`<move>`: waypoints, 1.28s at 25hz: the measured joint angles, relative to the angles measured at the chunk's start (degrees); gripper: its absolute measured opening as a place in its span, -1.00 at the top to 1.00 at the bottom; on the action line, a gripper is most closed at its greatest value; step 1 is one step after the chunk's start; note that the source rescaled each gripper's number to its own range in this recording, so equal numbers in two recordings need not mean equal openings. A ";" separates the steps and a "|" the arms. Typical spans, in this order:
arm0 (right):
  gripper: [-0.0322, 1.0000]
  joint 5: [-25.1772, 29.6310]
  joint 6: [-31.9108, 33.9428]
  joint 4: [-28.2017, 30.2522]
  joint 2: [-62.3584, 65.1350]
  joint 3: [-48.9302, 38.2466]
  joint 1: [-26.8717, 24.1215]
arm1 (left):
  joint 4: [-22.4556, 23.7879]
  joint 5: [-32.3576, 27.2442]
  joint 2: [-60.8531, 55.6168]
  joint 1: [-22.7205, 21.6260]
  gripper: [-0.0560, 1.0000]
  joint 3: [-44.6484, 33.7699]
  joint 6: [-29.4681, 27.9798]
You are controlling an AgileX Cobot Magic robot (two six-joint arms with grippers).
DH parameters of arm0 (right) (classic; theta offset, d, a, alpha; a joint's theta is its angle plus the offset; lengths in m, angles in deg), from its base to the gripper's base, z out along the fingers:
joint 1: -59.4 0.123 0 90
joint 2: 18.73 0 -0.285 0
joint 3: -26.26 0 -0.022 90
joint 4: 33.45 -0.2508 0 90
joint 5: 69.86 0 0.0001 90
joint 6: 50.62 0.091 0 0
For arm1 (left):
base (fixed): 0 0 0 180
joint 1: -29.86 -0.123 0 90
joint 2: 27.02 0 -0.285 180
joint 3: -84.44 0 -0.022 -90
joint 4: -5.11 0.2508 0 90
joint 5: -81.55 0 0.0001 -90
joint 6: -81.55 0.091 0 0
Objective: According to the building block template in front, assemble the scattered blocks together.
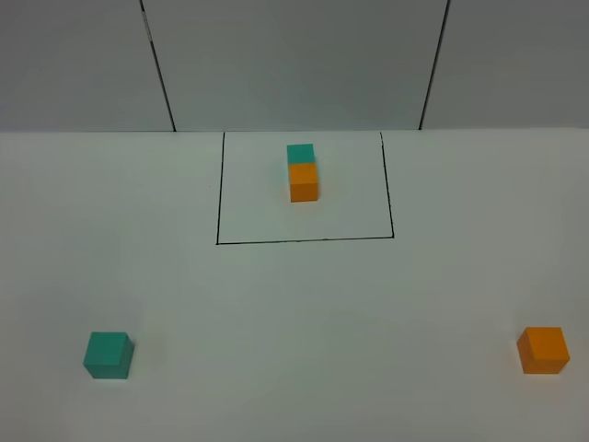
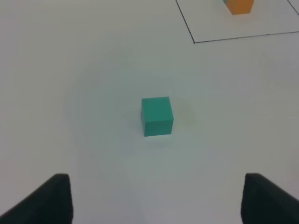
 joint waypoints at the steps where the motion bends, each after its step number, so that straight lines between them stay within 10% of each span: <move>1: -0.36 0.00 0.00 0.00 0.00 0.00 0.00 | 0.00 0.00 0.00 0.00 -0.35 0.00 0.06; 21: -0.36 0.00 0.00 0.00 0.00 0.00 0.00 | 0.00 0.00 2.69 0.00 -0.35 0.59 0.11; 32: -0.36 0.00 0.00 0.00 0.00 0.00 0.00 | -1.30 -0.60 39.70 0.00 -0.35 12.94 -2.70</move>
